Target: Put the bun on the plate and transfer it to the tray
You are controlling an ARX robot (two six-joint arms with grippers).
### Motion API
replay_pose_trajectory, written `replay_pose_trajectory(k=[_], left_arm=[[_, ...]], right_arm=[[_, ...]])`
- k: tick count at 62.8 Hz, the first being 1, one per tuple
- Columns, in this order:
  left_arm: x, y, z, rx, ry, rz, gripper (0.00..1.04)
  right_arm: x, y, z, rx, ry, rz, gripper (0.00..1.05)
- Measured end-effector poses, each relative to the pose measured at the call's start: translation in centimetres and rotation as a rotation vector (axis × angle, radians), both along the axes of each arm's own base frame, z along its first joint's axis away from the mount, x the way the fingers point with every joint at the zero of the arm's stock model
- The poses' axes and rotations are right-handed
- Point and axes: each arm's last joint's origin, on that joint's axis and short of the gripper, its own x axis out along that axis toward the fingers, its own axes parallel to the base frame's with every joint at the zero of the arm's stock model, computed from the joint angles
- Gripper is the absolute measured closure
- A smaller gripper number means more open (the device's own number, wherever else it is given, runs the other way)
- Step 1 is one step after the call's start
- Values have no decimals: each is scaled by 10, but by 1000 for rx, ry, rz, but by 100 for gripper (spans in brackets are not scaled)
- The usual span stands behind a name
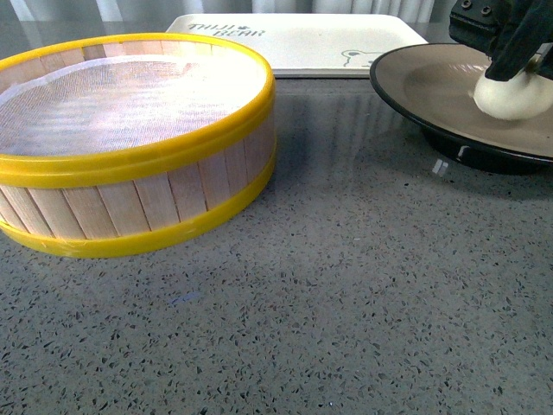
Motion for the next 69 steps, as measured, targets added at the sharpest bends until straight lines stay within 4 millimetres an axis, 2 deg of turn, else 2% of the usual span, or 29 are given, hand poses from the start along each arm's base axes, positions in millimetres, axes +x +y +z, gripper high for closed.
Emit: replay_pose_trajectory(k=[12, 23, 30, 37, 42, 44, 49, 54, 58, 64, 69], left_arm=[[0, 0, 2, -32, 26, 13, 43], [7, 10, 21, -144, 35, 73, 5], [-1, 25, 37, -244, 5, 121, 7], [-29, 48, 60, -325, -75, 160, 7], [-59, 72, 78, -373, -142, 197, 7], [-75, 88, 85, -388, -167, 225, 7], [-96, 116, 89, -396, -179, 257, 7], [-111, 159, 89, -403, -190, 363, 7], [-119, 192, 79, -399, -186, 464, 7], [-144, 248, 42, -417, -82, 627, 7], [-160, 272, 21, -442, -66, 713, 9]], right_arm=[[0, 0, 0, 0, 0, 0, 9], [0, 0, 0, 0, 0, 0, 9], [0, 0, 0, 0, 0, 0, 9], [0, 0, 0, 0, 0, 0, 9], [0, 0, 0, 0, 0, 0, 9], [0, 0, 0, 0, 0, 0, 9], [0, 0, 0, 0, 0, 0, 9], [0, 0, 0, 0, 0, 0, 9], [0, 0, 0, 0, 0, 0, 9], [0, 0, 0, 0, 0, 2, 9], [0, 0, 0, 0, 0, 0, 9]])
